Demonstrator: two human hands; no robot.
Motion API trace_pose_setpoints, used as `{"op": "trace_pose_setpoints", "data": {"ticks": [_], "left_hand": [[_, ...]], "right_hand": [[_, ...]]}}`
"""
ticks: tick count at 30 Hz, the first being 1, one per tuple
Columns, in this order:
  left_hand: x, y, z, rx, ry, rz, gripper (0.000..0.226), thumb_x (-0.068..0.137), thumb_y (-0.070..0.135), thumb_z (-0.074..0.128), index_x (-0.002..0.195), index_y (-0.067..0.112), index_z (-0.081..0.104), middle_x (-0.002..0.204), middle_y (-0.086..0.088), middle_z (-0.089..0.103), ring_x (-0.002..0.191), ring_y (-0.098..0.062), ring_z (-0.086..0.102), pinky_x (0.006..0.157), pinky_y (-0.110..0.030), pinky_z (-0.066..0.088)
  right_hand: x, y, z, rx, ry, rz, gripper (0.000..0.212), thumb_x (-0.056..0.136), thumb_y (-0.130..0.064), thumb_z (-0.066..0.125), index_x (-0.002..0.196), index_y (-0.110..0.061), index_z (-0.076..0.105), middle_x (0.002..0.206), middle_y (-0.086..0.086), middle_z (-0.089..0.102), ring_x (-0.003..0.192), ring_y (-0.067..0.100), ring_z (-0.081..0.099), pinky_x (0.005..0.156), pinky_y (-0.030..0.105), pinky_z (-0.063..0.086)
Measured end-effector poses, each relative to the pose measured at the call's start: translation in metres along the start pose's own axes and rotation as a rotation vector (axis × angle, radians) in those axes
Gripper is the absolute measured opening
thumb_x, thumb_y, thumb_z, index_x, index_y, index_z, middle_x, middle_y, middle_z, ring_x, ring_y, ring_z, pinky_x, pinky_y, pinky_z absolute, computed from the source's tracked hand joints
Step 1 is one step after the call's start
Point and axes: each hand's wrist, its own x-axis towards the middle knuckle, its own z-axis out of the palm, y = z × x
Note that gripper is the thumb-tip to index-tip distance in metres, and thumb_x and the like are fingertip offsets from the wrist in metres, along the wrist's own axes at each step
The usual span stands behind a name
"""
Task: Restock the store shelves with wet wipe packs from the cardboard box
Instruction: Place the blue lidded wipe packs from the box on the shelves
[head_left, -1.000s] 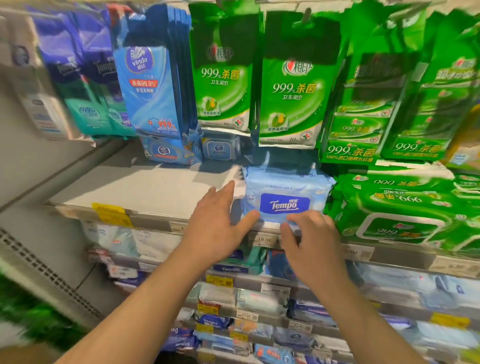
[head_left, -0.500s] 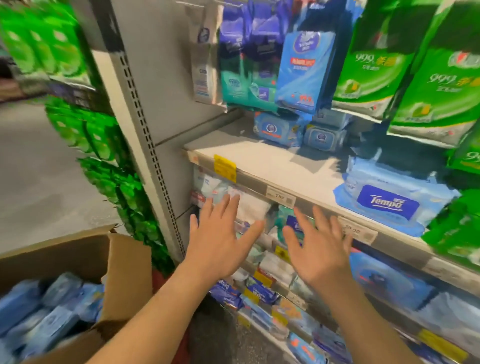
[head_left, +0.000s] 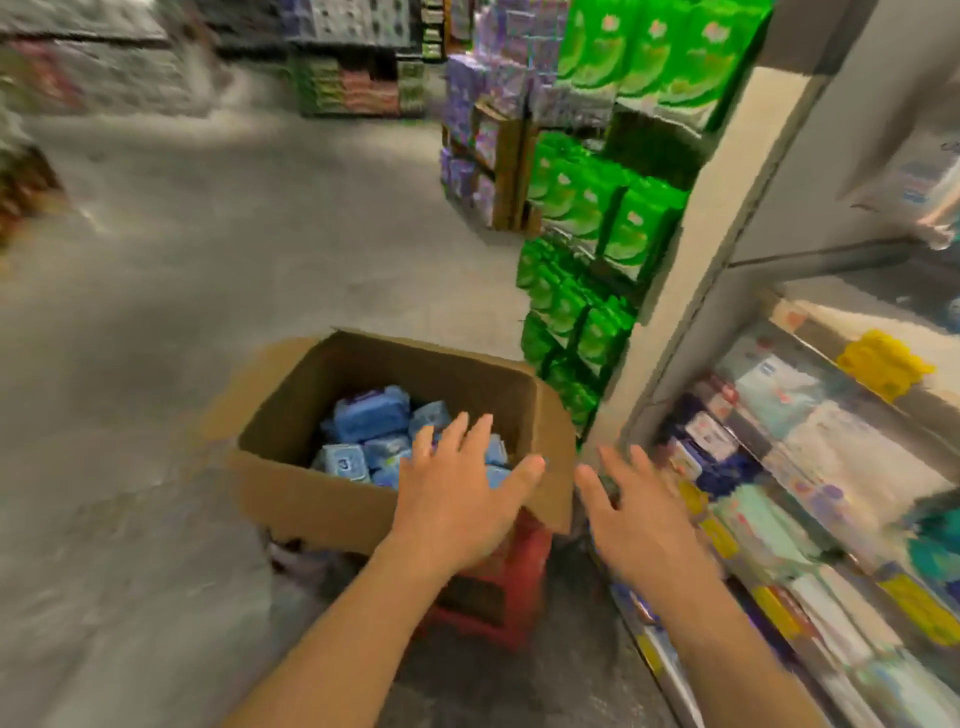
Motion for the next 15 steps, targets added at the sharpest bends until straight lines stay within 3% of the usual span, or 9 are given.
{"op": "trace_pose_setpoints", "data": {"ticks": [2, 5, 7, 11, 15], "left_hand": [[-0.01, -0.041, -0.015, 0.007, 0.015, -0.034, 0.109, 0.077, 0.094, 0.006, 0.162, 0.026, 0.02, 0.17, 0.002, 0.017, 0.157, -0.023, 0.009, 0.127, -0.046, 0.008], [-0.021, -0.091, -0.034, -0.02, 0.079, -0.093, 0.119, 0.07, 0.097, 0.001, 0.161, 0.024, 0.026, 0.168, 0.0, 0.025, 0.155, -0.022, 0.018, 0.125, -0.044, 0.014], [-0.026, -0.115, -0.047, -0.071, 0.097, -0.144, 0.116, 0.069, 0.092, 0.005, 0.16, 0.023, 0.027, 0.167, -0.002, 0.027, 0.154, -0.022, 0.02, 0.125, -0.042, 0.014], [-0.031, -0.148, -0.068, -0.18, 0.117, -0.229, 0.099, 0.082, 0.087, 0.021, 0.161, 0.028, 0.024, 0.167, 0.002, 0.025, 0.153, -0.02, 0.018, 0.125, -0.039, 0.015], [-0.02, -0.178, -0.072, -0.255, 0.084, -0.302, 0.085, 0.091, 0.079, 0.031, 0.161, 0.032, 0.02, 0.168, 0.007, 0.021, 0.153, -0.018, 0.014, 0.124, -0.043, 0.018]], "right_hand": [[-0.001, -0.039, 0.023, -0.019, -0.013, -0.08, 0.062, 0.105, -0.054, 0.038, 0.16, -0.028, 0.03, 0.165, 0.014, 0.03, 0.155, 0.029, 0.022, 0.125, 0.045, 0.018], [0.001, -0.078, 0.055, 0.004, -0.074, -0.079, 0.078, 0.092, -0.077, 0.027, 0.159, -0.038, 0.028, 0.165, 0.009, 0.032, 0.153, 0.034, 0.026, 0.119, 0.054, 0.03], [0.006, -0.099, 0.071, 0.009, -0.085, -0.108, 0.084, 0.086, -0.083, 0.021, 0.159, -0.042, 0.024, 0.166, 0.007, 0.032, 0.153, 0.033, 0.026, 0.117, 0.057, 0.033], [0.016, -0.137, 0.083, -0.025, -0.123, -0.156, 0.07, 0.096, -0.074, 0.029, 0.159, -0.046, 0.022, 0.169, 0.004, 0.022, 0.156, 0.029, 0.019, 0.12, 0.057, 0.026], [0.048, -0.16, 0.097, -0.036, -0.136, -0.178, 0.083, 0.081, -0.087, 0.014, 0.156, -0.054, 0.018, 0.17, -0.005, 0.02, 0.157, 0.022, 0.017, 0.117, 0.065, 0.025]]}}
